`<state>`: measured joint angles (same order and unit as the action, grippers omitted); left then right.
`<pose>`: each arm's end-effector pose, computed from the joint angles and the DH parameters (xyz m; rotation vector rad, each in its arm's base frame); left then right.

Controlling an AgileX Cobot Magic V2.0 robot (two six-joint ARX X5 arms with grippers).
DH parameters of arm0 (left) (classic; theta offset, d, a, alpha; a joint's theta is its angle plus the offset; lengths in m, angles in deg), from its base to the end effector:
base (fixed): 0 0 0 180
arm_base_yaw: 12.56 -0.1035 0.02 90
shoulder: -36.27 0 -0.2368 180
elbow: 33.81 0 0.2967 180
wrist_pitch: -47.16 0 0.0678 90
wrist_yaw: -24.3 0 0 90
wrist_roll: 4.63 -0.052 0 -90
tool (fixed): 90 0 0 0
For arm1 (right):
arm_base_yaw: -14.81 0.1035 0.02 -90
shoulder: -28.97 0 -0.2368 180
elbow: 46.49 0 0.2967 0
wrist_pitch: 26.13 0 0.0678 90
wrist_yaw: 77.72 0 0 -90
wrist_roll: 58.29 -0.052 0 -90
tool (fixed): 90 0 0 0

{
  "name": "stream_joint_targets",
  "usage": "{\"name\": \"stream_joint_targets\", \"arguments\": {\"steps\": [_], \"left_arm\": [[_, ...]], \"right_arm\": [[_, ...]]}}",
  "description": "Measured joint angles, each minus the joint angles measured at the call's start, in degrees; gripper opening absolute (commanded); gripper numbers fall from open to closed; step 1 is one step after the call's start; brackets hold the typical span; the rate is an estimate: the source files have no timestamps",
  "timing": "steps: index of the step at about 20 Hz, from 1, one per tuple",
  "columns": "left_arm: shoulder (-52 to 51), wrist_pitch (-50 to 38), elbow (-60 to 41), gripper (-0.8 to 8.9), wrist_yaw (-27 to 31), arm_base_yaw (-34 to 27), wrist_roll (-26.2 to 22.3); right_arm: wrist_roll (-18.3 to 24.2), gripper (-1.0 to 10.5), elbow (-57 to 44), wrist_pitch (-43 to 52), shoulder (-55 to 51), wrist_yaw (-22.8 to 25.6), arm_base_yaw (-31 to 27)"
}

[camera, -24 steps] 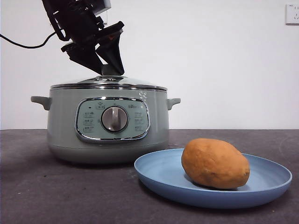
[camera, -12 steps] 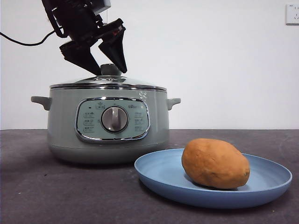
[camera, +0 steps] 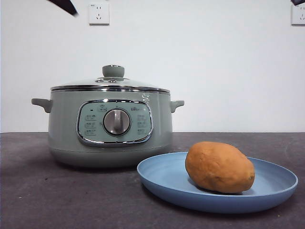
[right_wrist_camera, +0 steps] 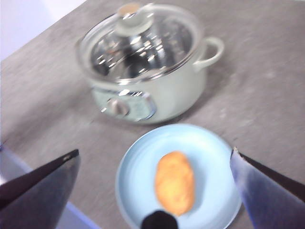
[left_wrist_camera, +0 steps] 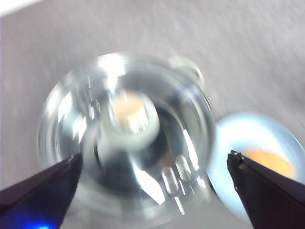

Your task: Take the potato out from the steamer,put the potato on the plate,close the lid

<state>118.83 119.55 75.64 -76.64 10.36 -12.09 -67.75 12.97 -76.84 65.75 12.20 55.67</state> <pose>0.3068 -0.1404 0.3877 0.2037 0.7640 -0.6111 0.1587 0.1373 0.3034 -0.0188 0.5237 0.6581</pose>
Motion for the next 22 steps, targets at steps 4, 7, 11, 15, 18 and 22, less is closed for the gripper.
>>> {"name": "stream_joint_targets", "arguments": {"steps": [4, 7, 11, 15, 18, 22], "left_arm": [[-5.1, 10.6, 1.1, 3.51, -2.7, 0.5, 0.0], [-7.7, 13.5, 1.1, 0.43, -3.0, 0.7, 0.0], [-8.3, 15.7, 1.1, -0.09, -3.0, 0.7, 0.0], [-8.3, 15.7, 1.1, -0.08, -3.0, 0.7, 0.0], [-8.3, 15.7, 1.1, -0.08, -3.0, 0.7, 0.0], [-8.3, 15.7, 1.1, -0.03, -3.0, 0.7, 0.0]], "right_arm": [[-0.5, 5.9, 0.0, -2.6, 0.9, -6.9, 0.0], [-0.7, 3.1, 0.0, -4.0, 1.4, -8.9, 0.0], [-0.9, -0.1, 0.0, -4.2, 1.5, -9.0, 0.0], [-0.9, 0.0, 0.0, -4.2, 1.5, -8.9, 0.0], [-0.9, 0.0, 0.0, -4.2, 1.5, -8.9, 0.0], [-1.1, 0.0, 0.0, -4.2, 1.5, -8.9, 0.0]]}}
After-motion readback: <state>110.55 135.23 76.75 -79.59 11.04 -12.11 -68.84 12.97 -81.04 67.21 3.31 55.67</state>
